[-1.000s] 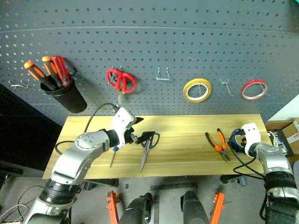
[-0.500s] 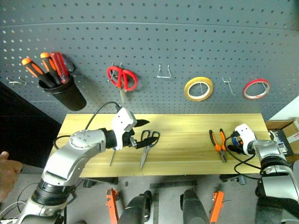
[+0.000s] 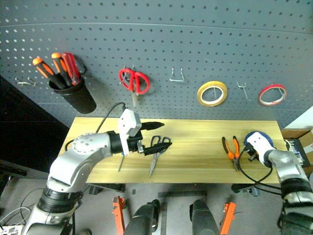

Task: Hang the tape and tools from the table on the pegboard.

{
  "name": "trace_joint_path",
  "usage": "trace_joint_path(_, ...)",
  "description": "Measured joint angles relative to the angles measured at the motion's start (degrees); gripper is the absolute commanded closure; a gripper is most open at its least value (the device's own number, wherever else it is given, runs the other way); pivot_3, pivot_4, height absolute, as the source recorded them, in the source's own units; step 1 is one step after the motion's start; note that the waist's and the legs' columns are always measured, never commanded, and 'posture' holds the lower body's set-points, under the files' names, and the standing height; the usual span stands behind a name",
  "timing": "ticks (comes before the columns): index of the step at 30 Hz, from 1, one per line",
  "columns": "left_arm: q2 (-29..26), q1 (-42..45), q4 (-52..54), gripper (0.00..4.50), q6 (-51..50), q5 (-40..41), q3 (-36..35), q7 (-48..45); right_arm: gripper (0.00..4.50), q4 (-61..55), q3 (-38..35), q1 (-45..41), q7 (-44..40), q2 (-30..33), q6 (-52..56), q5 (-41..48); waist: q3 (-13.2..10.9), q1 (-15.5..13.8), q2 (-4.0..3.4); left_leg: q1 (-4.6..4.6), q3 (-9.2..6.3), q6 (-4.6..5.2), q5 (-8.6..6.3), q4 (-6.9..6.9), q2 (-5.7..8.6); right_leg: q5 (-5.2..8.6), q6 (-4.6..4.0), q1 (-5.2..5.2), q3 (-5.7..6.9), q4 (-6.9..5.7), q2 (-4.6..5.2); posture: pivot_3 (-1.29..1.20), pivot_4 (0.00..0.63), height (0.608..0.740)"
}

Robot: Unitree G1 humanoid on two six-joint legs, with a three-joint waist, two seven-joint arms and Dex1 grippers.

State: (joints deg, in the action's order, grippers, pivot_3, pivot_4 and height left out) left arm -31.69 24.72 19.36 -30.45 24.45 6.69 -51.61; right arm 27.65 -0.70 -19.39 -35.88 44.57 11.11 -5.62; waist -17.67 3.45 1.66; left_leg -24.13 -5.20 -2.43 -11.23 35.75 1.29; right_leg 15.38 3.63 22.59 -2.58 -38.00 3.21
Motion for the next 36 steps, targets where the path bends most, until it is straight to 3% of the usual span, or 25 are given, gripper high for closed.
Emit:
trace_joint_path(3,1.6,0.7,-0.3,0.41,1.6,0.9,-0.7,-0.2,3.82,-21.2,-6.1,11.4,4.2,1.0,3.9,-0.8,0.0,-0.1,-0.03,-0.13,-0.03,0.00,0.00,0.03,-0.03,0.01,0.02,0.12,0.01,-0.03,-0.01,-0.08,0.275,0.740)
trace_joint_path(6,3.1,1.9,-0.6,0.41,2.1,2.2,-1.5,0.4,3.82,-39.0,-11.0,18.7,9.3,-2.8,6.3,-2.3,0.0,0.1,-0.03,-0.18,-0.03,-0.01,0.01,0.09,-0.05,0.13,0.23,0.17,0.00,-0.05,-0.05,-0.08,0.277,0.740)
trace_joint_path(9,3.7,2.6,-0.7,0.41,2.4,3.0,-2.6,0.8,3.82,-52.1,-10.6,22.6,13.8,-8.6,7.7,-4.8,0.0,0.2,-0.04,-0.17,-0.05,-0.06,0.04,0.14,-0.06,0.12,0.28,0.16,0.00,-0.06,-0.06,-0.09,0.277,0.740)
trace_joint_path(11,4.0,2.8,-0.9,0.41,2.4,4.0,-2.8,0.7,3.82,-55.5,-7.7,20.3,16.3,-12.3,8.7,-6.7,0.0,0.4,-0.04,-0.18,0.03,-0.06,0.06,0.24,-0.07,0.01,0.32,0.17,-0.06,-0.04,-0.04,-0.09,0.275,0.740)
trace_joint_path(14,5.3,4.2,-1.6,0.41,2.3,5.2,-2.9,0.8,3.82,-55.2,-5.3,12.4,17.8,-13.9,9.2,-7.3,0.0,0.7,-0.03,-0.22,0.11,0.05,0.22,0.29,-0.04,-0.20,0.43,0.17,-0.09,0.03,0.02,-0.09,0.269,0.740)
trace_joint_path(18,5.5,5.1,-2.1,0.41,3.5,5.3,-3.3,0.6,3.82,-43.8,-4.0,1.6,18.4,-13.7,6.1,-7.2,0.1,0.6,0.02,-0.22,0.10,0.06,0.28,0.26,-0.04,-0.36,0.17,0.15,0.01,0.04,-0.01,-0.07,0.262,0.740)
trace_joint_path(23,5.5,5.1,-2.2,0.41,5.1,4.5,-3.1,0.2,3.82,-27.9,-1.9,-4.5,18.5,-13.8,0.6,-7.0,0.1,0.2,0.02,-0.68,0.09,0.06,0.28,0.18,-0.02,-0.43,0.02,0.72,0.01,-0.11,-0.01,-0.06,0.260,0.740)
trace_joint_path(27,5.6,4.8,-3.0,0.41,7.5,2.4,-2.6,1.4,3.82,-22.2,-1.5,-6.4,19.5,-15.0,-2.3,-6.5,0.1,-0.1,0.02,-0.75,0.11,0.06,0.28,0.16,-0.02,-0.43,0.02,0.79,0.00,-0.08,-0.01,-0.06,0.260,0.740)
trace_joint_path(28,5.6,4.7,-3.3,0.41,7.8,2.1,-2.6,1.6,3.11,-22.0,-1.5,-6.5,19.8,-15.2,-2.6,-6.5,0.1,-0.1,0.02,-0.75,0.11,0.06,0.28,0.16,-0.01,-0.43,0.02,0.79,0.00,-0.07,-0.01,-0.06,0.260,0.740)
trace_joint_path(33,4.6,3.0,-6.0,0.41,12.9,-1.2,-2.3,1.4,1.52,-28.2,-2.7,-0.8,22.8,-19.9,2.2,-6.1,0.1,-0.2,-0.02,-0.74,0.05,0.06,0.29,0.19,-0.01,-0.43,0.02,0.78,0.03,-0.14,-0.03,-0.07,0.247,0.740)
trace_joint_path(36,0.5,1.2,-10.2,0.41,18.7,-4.3,-2.1,-3.0,0.41,-38.2,-4.8,5.0,25.5,-28.2,18.5,-4.6,0.2,0.0,-0.07,-0.73,0.02,0.02,0.31,0.18,-0.05,-0.43,0.00,0.83,0.01,-0.22,-0.03,-0.08,0.243,0.740)
